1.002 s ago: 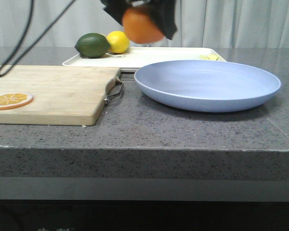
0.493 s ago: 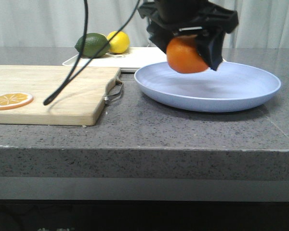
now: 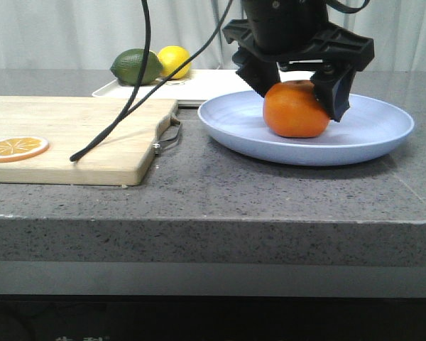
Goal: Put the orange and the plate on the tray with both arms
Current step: 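Carry the orange with the left gripper over the blue plate and lower, then open the left gripper to release the orange and lift away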
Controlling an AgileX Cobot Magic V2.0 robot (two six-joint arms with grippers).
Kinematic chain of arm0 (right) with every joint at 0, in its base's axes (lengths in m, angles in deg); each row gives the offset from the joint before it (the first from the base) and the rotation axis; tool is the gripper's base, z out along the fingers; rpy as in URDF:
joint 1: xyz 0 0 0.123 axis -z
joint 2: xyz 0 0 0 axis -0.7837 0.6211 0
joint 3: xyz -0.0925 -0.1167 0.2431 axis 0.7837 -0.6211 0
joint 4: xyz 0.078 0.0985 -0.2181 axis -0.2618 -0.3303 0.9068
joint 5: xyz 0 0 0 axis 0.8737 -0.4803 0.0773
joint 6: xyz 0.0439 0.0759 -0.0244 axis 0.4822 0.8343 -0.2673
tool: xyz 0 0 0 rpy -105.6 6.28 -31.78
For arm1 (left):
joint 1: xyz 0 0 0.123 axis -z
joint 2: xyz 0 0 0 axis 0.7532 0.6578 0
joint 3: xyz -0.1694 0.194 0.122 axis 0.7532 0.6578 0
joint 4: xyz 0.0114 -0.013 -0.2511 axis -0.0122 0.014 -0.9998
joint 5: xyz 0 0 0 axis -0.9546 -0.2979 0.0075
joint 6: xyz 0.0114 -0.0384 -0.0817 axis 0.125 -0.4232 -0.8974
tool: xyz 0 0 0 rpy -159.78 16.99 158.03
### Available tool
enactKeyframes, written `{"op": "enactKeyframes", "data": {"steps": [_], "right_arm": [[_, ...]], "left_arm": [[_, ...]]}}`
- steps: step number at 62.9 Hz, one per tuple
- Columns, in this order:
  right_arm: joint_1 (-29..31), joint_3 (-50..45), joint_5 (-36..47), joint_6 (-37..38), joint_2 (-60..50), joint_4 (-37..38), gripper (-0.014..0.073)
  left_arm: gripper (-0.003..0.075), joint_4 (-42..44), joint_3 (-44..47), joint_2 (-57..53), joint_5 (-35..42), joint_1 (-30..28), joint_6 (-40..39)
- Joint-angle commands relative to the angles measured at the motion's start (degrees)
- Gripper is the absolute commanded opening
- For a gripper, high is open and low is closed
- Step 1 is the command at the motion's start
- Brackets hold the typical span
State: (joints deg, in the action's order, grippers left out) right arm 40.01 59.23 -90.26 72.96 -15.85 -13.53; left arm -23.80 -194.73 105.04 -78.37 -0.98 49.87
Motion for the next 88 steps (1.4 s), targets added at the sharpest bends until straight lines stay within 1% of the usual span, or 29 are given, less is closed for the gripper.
{"op": "enactKeyframes", "data": {"steps": [1,7,16,26,31,38,48,57,69,78,88], "right_arm": [[-0.05,2.11,4.15,-0.59,0.38,-0.01,0.0578],[-0.05,2.11,4.38,-0.59,0.38,-0.01,0.0578],[-0.05,2.11,4.14,-0.59,0.38,-0.01,0.0578],[-0.05,2.11,3.7,-0.59,0.38,-0.01,0.0578],[-0.05,2.11,3.96,-0.59,0.38,-0.01,0.0578],[-0.05,2.11,4.03,-0.59,0.38,-0.01,0.0578],[-0.05,2.11,3.81,-0.59,0.38,-0.01,0.0578],[-0.05,2.11,3.63,-0.48,0.38,-0.09,0.0578],[-0.05,2.11,2.84,3.24,0.72,-0.15,0.0578],[-0.05,2.11,1.4,5.3,3.99,-0.15,0.0578],[-0.05,4.54,-2.07,7.53,10.75,-0.15,0.0578]], "left_arm": [[0.0629,-0.41,-2.27,-3.58,1.83,0.56,-0.69],[0.066,-0.41,-2.27,-3.82,1.19,0.56,-0.69],[0.0655,-0.54,-2.27,-6.34,1.01,0.17,-2.88],[0.0652,-0.64,-2.27,-11.3,0.89,0.19,-3.29],[0.0652,-0.64,-2.27,-14.04,-0.83,0.19,-3.29],[0.0652,-0.64,-0.01,-18.27,-1.47,0.19,-3.29],[0.0652,-0.49,10.77,-26.55,1.34,0.19,-3.29],[0.0652,0.0,23.02,-35.84,5.6,0.19,-3.29],[0.0652,1.19,36.83,-48.69,10.35,0.19,-3.29],[0.0652,1.46,45.97,-57.58,12.22,0.19,-3.29],[0.0652,0.79,52.82,-65.53,12.95,0.19,-3.43]]}}
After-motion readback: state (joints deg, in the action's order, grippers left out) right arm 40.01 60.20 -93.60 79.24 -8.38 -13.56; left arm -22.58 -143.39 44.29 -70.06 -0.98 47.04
